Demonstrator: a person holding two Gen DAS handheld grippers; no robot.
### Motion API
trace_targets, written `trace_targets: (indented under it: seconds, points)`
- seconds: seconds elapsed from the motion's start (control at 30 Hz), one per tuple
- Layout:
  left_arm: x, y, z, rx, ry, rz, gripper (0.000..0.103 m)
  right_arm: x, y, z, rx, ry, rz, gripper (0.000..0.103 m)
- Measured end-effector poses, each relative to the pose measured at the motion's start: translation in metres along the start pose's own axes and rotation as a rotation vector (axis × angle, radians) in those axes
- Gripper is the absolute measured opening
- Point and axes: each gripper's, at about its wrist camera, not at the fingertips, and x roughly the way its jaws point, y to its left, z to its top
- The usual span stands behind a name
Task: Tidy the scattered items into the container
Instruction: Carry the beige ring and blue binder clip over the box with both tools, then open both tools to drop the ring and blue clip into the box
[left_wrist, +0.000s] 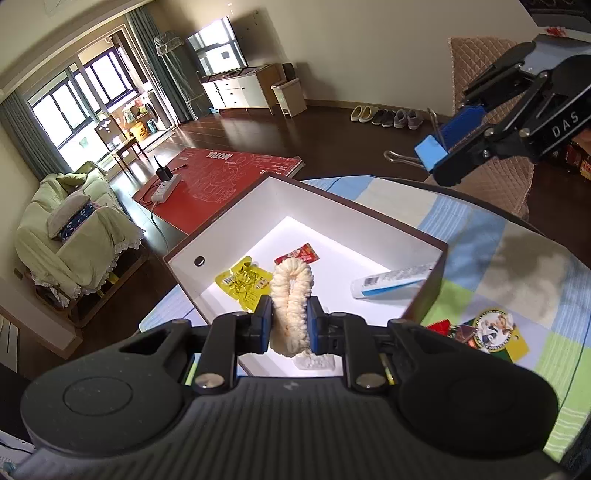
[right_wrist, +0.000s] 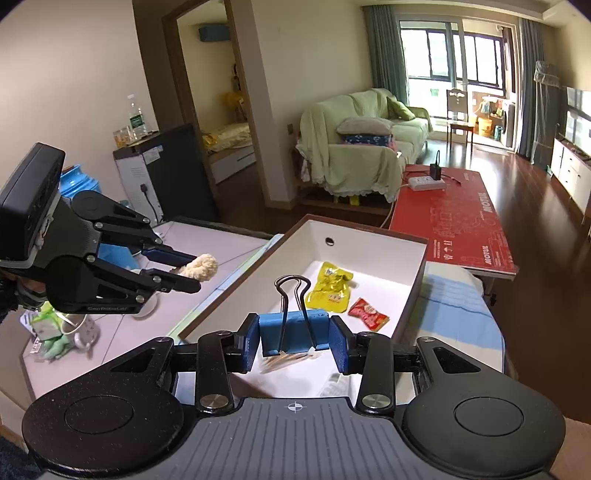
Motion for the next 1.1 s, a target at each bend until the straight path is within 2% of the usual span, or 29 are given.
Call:
trace_targets:
  seconds: [0.47,0.83,0.97,1.1]
  points:
    - [0.064,0.016,0.021,-0.010,0.035,-0.059,0.016,0.046,-0.026,0.009,0.016,0.062,-0.003,0.039]
    - [0.131,0.041,0.017,-0.054,0.108,-0.069,0.018,0.099,-0.059,0.017,0.053,0.112,0.001,0.039]
    - [0.157,0.052,0.016,-0.098,0.120,-0.061,0.032,0.118,-0.069,0.020,0.056,0.127,0.010,0.039]
    - [0.174,0.059,0.012,-0.119,0.150,-0.053,0.041,0.134,-0.075,0.022,0.044,0.148,0.017,0.039]
